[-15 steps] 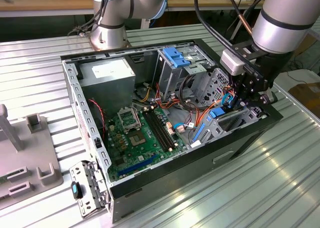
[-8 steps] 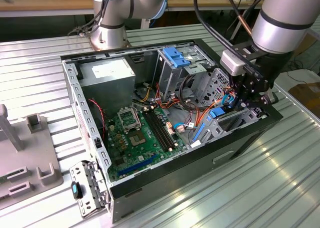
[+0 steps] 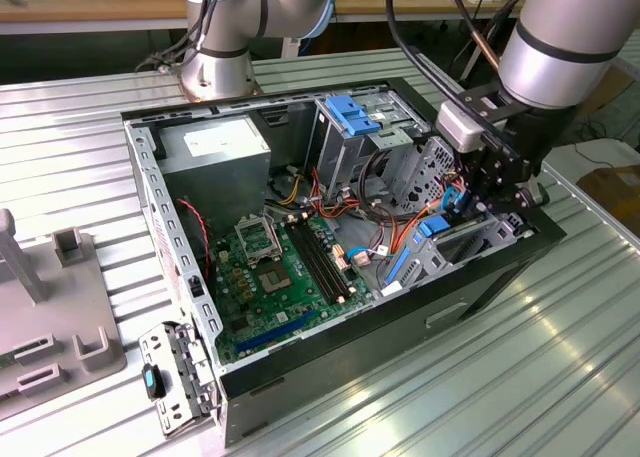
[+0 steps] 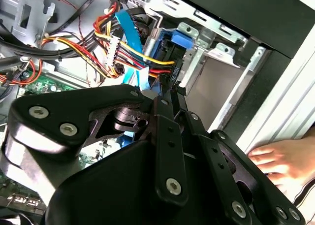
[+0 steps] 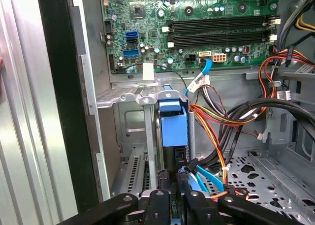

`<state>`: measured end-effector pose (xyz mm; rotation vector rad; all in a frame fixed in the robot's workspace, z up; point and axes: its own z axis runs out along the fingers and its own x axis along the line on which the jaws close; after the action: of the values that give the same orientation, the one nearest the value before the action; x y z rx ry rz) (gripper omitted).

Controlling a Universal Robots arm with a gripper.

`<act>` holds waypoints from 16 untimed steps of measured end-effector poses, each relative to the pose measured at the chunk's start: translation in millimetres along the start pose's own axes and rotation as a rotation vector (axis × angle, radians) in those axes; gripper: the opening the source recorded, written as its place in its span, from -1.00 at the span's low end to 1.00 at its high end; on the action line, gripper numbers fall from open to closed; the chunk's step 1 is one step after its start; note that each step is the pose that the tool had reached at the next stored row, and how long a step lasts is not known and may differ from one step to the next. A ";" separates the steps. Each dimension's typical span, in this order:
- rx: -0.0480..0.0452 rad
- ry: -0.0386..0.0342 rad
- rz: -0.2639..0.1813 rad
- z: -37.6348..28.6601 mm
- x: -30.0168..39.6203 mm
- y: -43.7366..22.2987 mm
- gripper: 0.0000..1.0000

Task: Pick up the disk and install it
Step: 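Insert the first disk wire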

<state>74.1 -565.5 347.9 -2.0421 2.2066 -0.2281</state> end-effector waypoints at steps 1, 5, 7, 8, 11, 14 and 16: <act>0.0000 -0.0007 -0.004 0.7 -2.8 0.3 -0.65; 0.0001 -0.0002 -0.011 1.5 -5.0 0.7 -0.65; 0.0001 -0.0001 -0.011 1.7 -8.0 1.5 -0.65; 0.0001 -0.0001 -0.010 1.7 -9.7 2.1 -0.65; 0.0001 -0.0002 -0.010 1.1 -17.4 4.6 -0.65; -0.0003 0.0260 -0.004 1.2 -17.8 4.6 -0.65; -0.0001 0.0318 -0.001 0.4 -20.2 4.6 -0.65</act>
<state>71.3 -545.1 346.4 -2.0533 2.2244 -0.2624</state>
